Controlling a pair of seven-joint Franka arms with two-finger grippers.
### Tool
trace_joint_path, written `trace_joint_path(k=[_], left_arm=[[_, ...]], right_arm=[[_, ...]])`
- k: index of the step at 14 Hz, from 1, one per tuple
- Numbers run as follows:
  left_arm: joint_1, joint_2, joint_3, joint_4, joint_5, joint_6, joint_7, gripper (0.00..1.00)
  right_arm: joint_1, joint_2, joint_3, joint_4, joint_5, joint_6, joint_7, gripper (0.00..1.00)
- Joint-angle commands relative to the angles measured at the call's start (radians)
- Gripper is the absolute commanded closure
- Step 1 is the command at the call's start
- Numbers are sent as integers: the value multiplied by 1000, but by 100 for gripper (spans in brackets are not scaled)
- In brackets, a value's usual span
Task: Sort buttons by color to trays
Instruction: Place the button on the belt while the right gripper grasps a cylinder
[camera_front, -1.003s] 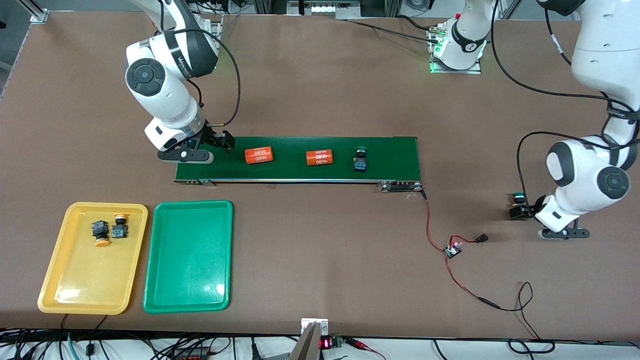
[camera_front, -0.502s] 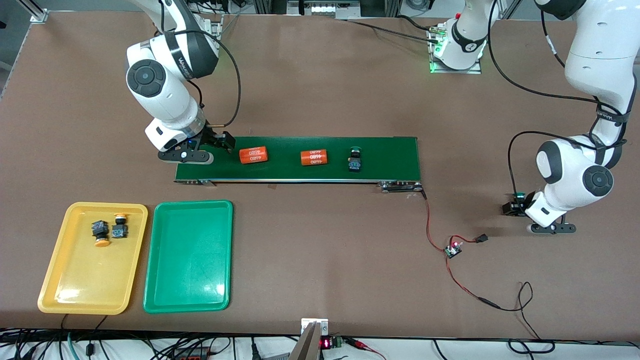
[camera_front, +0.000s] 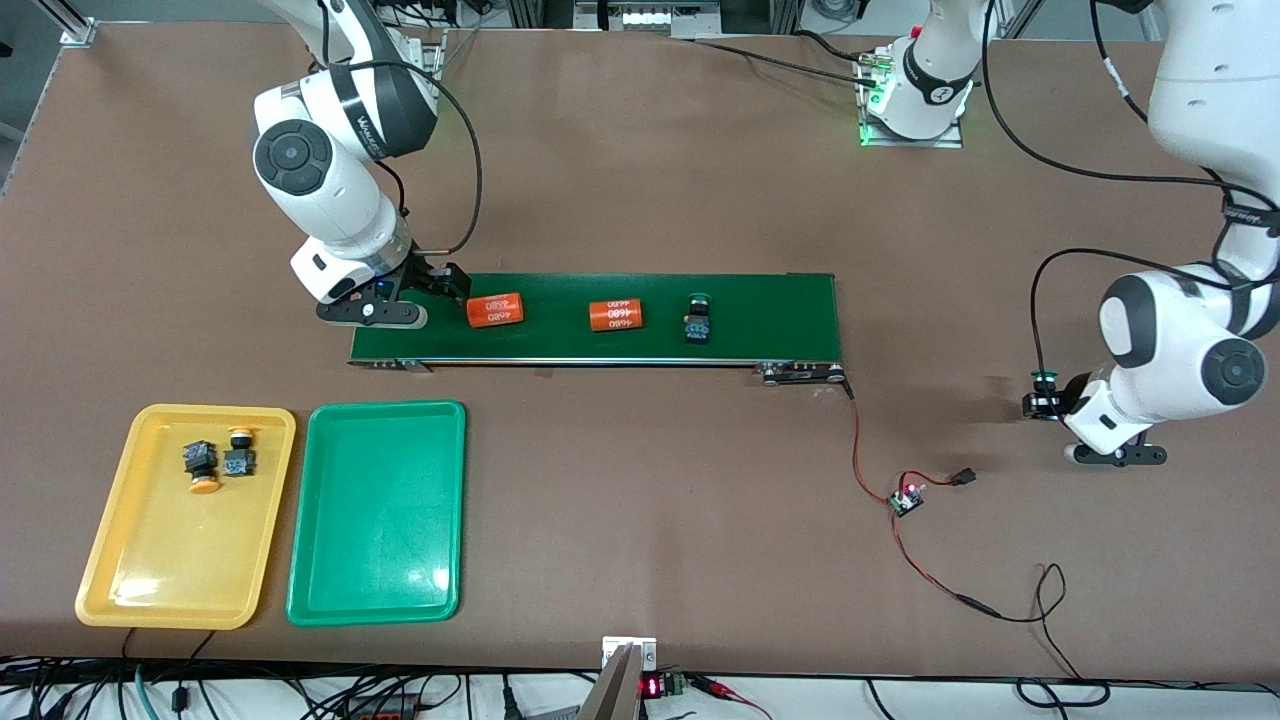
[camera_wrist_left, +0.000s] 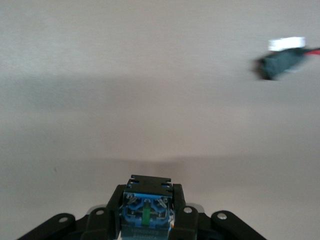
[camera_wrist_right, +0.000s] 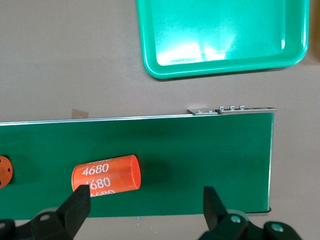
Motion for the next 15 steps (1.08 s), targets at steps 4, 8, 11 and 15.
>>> trace_joint_path(k=[4,8,11,15], left_arm=[[-8,-48,-241,114,-22,-318,-80,88],[-20,-50,-426,92,-20,-309,-398,88],[-38,-50,-523,22,-19,-236,-504,90],[-89,-45,-568,-125,-5,22,-621,90]], right_arm=[[13,-1,-7,-7,8,5,17,0],[13,-1,-7,-7,8,5,17,0],[13,-1,-7,-7,8,4,17,0],[13,-1,-7,-9,8,4,17,0]])
